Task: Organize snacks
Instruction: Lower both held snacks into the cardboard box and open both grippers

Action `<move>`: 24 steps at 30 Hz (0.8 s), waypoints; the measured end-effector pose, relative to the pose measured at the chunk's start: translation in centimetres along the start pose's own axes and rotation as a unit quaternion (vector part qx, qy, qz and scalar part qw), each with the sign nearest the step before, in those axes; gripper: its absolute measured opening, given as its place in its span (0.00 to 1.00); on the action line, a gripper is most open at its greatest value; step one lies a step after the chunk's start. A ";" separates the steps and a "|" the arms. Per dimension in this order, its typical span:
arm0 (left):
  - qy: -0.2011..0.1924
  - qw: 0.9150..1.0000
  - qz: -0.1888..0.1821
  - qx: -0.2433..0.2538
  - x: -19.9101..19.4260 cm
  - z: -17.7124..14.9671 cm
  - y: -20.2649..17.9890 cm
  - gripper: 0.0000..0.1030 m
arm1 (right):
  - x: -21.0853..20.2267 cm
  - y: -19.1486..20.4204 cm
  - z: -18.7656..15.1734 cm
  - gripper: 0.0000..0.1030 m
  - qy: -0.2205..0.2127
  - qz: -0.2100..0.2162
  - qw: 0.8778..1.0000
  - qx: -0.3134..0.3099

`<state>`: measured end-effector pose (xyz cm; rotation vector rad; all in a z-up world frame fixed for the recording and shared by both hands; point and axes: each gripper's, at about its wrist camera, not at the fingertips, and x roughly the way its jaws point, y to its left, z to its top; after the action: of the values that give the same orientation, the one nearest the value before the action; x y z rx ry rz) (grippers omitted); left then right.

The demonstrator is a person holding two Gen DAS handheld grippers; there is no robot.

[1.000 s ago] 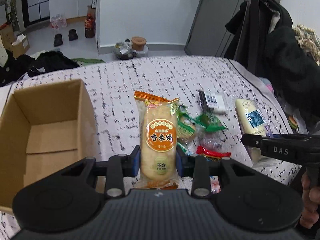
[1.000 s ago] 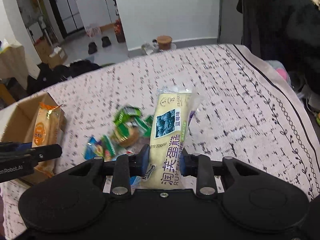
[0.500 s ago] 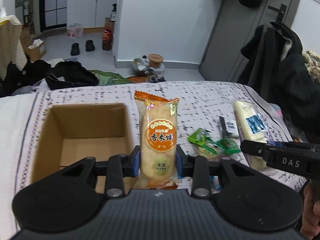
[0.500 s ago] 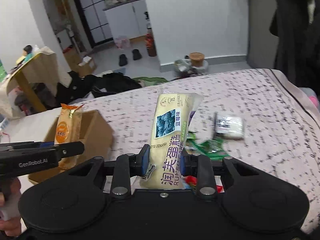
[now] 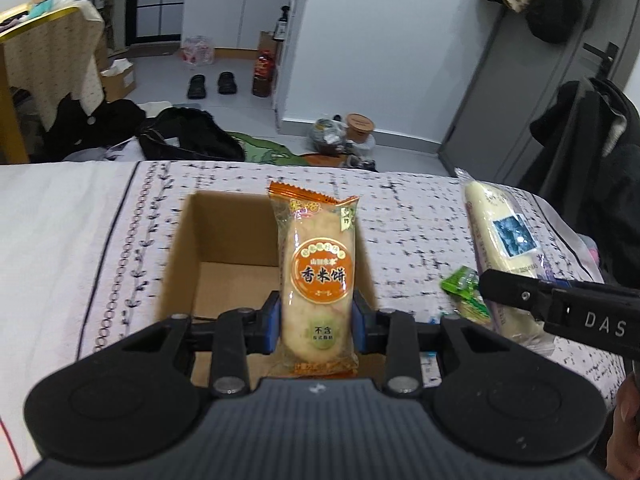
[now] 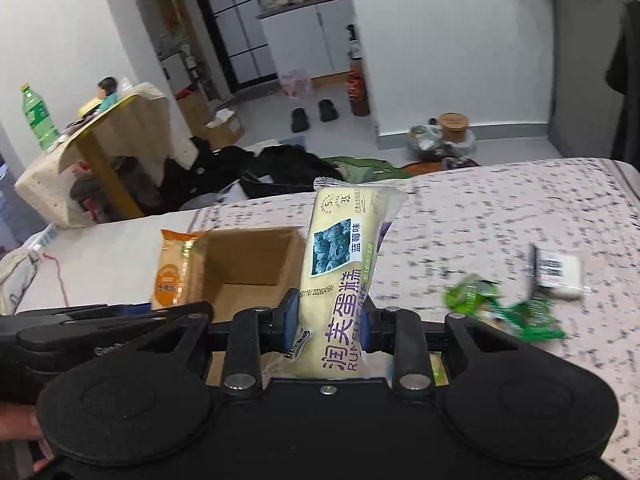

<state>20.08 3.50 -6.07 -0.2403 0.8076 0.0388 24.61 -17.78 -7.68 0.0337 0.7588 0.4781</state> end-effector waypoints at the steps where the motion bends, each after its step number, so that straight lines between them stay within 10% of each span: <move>1: -0.001 1.000 0.002 -0.003 0.0 0.0 0.4 0.33 | 0.4 0.6 0.1 0.28 0.002 0.005 1.000 -0.003; 16: 0.004 0.999 0.017 -0.032 1.0 -0.3 4.3 0.33 | 5.7 5.4 0.8 0.30 0.030 0.019 0.999 -0.011; 24: 0.019 0.999 0.013 -0.037 2.8 -0.1 4.5 0.33 | 5.3 4.9 0.6 0.55 0.022 0.003 1.000 0.014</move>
<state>21.36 7.64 -9.02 -0.3011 0.8474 0.0892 26.36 -11.09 -9.70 0.0512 0.8090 0.4765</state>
